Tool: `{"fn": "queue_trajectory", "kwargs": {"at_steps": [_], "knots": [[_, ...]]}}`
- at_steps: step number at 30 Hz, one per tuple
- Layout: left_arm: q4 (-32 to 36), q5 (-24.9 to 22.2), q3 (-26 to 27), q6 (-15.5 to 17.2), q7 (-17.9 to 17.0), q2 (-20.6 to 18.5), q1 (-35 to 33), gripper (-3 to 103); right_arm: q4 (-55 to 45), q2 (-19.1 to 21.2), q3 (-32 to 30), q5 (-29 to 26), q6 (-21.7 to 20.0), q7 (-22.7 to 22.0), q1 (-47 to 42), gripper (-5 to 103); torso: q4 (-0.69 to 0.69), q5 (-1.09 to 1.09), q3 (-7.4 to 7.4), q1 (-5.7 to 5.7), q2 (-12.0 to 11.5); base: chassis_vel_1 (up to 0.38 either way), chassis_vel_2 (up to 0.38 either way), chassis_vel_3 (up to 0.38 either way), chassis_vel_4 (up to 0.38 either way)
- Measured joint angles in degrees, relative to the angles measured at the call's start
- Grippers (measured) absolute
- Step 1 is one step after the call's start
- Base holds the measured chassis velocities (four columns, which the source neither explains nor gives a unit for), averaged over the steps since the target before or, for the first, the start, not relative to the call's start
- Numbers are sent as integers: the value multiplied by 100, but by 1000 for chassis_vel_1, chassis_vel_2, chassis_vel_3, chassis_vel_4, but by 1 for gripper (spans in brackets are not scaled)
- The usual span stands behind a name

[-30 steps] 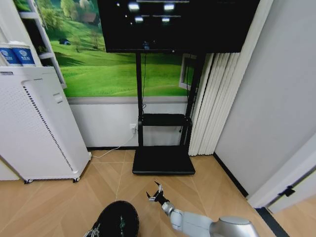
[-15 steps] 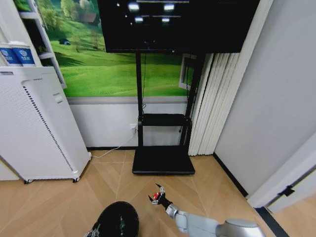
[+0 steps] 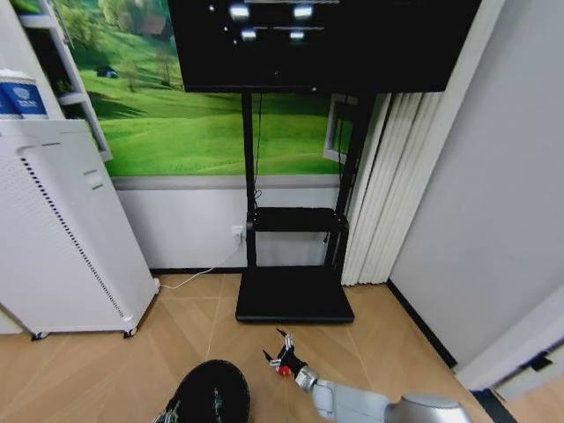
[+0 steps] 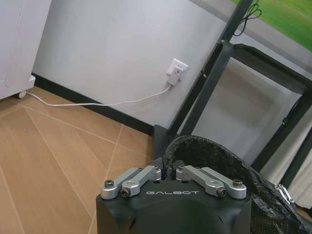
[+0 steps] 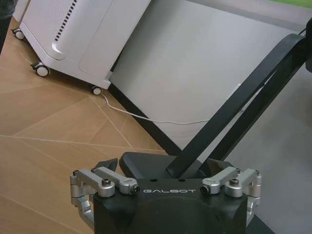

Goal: Pick up the trash bin and place the garbage on the floor into it.

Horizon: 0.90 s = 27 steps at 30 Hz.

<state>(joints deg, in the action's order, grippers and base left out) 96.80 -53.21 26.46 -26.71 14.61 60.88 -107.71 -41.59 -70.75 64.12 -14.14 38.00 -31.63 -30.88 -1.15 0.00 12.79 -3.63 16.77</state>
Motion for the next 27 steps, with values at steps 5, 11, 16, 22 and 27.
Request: {"fn": "queue_trajectory", "kwargs": {"at_steps": [5,11,16,22,27], "knots": [[-25,17,-8,-17,10,58,-26,8,127,94,131,-2,-13,-55,-107,100,-1,-1,0,0,0,-68,88,44,-78],[19,10,-23,-5,-20,51,-3,8,196,229,224,-112,-63,-38,-167,100,1,0,-2,3,1,37,-48,-39,45],[67,8,-55,27,-73,61,29,8,202,329,252,-77,-63,-23,-237,100,0,1,-2,3,1,16,-22,-8,15],[33,10,-124,64,-113,115,150,8,288,475,322,100,-113,-15,-367,100,0,0,-2,3,1,0,0,0,0],[-20,5,-148,72,-114,143,205,8,420,487,359,201,-130,11,-397,100,0,0,-1,2,1,0,0,0,0]]}}
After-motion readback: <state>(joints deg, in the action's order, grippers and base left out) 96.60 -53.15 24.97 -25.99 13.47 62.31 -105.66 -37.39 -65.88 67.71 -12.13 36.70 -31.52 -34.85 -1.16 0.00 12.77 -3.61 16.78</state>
